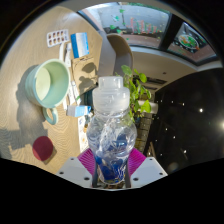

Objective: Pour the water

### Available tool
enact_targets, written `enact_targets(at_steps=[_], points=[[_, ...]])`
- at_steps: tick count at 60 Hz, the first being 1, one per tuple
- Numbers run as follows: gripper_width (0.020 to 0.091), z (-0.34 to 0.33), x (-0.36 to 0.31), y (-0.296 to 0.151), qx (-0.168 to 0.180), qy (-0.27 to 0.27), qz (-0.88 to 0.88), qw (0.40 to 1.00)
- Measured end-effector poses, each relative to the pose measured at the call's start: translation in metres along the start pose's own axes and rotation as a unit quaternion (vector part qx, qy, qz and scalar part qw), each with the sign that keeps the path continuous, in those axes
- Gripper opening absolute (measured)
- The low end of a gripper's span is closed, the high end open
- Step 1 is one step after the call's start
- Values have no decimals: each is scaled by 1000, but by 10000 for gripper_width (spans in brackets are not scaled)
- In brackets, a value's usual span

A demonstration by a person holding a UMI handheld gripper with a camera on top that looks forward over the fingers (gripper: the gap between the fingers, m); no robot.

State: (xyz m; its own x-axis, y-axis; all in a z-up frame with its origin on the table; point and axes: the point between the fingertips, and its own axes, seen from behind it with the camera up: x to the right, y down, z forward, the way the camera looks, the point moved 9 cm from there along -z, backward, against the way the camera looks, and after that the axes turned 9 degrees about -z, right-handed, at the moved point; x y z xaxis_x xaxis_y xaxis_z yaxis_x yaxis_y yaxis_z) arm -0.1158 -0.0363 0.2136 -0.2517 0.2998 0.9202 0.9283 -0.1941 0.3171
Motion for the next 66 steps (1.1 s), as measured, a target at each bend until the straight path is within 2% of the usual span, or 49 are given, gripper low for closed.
enact_targets(at_steps=[10,15,20,28,36,51,55,59,66], points=[[374,-17,35,39,64,-34,262,962],[376,-21,39,52,97,-61,387,915],[378,-13,27,64,110,-104,499,853],[379,1,-16,68,115,-173,630,748],[378,11,-57,65,129,-201,675,698],[385,19,-118,37,122,-238,695,668],[395,20,-119,38,138,-213,700,667],[431,14,-120,37,139,-205,692,678],[511,14,-120,37,119,-206,694,680]])
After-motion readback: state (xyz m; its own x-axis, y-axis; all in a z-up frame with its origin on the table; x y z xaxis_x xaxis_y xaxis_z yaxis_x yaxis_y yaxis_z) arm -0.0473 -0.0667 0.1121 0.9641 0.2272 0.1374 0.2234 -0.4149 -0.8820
